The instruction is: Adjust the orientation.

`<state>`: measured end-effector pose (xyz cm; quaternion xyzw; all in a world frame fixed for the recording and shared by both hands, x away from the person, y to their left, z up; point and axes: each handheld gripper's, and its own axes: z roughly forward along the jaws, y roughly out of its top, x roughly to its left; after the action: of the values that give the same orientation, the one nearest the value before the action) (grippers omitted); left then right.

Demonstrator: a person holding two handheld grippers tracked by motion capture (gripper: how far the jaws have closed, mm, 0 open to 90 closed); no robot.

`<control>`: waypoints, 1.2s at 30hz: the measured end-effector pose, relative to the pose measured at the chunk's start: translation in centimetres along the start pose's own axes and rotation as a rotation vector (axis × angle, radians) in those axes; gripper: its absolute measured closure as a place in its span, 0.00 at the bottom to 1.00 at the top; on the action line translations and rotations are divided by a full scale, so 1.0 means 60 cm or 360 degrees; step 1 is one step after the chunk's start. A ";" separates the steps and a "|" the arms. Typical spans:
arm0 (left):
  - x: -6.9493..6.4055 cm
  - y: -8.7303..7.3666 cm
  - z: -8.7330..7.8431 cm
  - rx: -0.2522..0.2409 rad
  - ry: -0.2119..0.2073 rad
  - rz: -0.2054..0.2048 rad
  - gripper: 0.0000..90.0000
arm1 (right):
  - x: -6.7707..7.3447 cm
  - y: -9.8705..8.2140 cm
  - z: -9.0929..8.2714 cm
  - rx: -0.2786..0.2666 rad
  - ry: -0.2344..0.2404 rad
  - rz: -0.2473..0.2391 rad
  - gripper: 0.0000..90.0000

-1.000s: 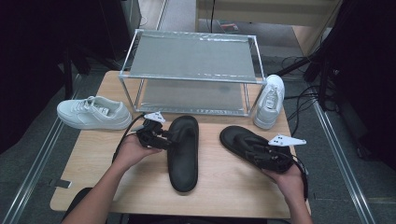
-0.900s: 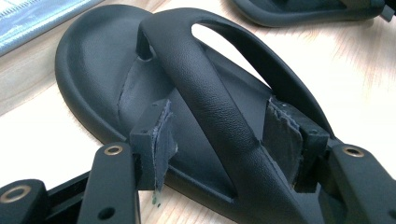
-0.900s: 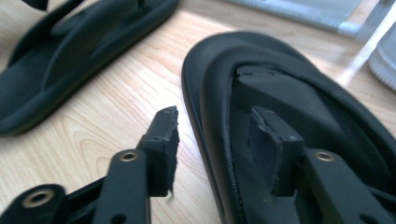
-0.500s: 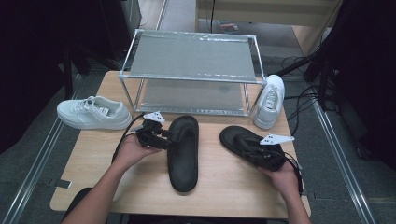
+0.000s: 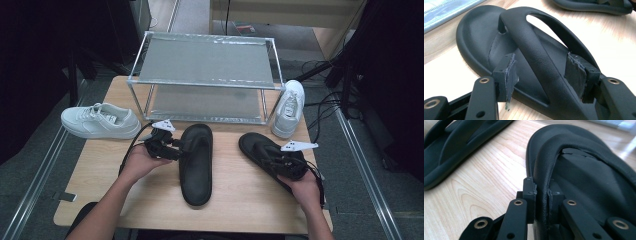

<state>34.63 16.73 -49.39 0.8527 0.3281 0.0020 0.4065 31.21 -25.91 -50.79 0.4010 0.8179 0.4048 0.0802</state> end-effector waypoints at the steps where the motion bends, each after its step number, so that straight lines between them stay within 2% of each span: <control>1: 0.000 -0.001 -0.001 -0.0006 0.0001 0.0001 0.47 | 0.002 0.003 -0.001 0.0000 -0.0003 0.0011 0.91; 8: -0.003 -0.010 -0.013 -0.0030 0.0018 -0.0012 0.47 | 0.019 0.031 0.002 -0.0019 -0.0003 0.0015 0.91; 18: -0.010 -0.031 -0.033 -0.0050 0.0054 -0.0035 0.47 | 0.042 0.069 0.032 0.0006 0.0041 0.0015 0.91; 22: -0.012 -0.039 -0.039 -0.0051 0.0069 -0.0044 0.47 | 0.052 0.080 0.050 0.0033 0.0045 0.0014 0.91; 26: -0.015 -0.048 -0.046 -0.0064 0.0080 -0.0059 0.47 | 0.060 0.091 0.077 0.0100 0.0041 0.0055 0.91; 30: -0.017 -0.055 -0.051 -0.0072 0.0092 -0.0054 0.47 | 0.068 0.097 0.100 0.0149 0.0025 0.0040 0.91; 36: -0.020 -0.062 -0.054 -0.0080 0.0099 -0.0062 0.48 | 0.075 0.101 0.124 0.0169 -0.0005 0.0055 0.91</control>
<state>30.74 19.99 -49.53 0.8352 0.3569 0.0287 0.4173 35.17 -16.09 -50.43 0.4193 0.8311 0.3615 0.0530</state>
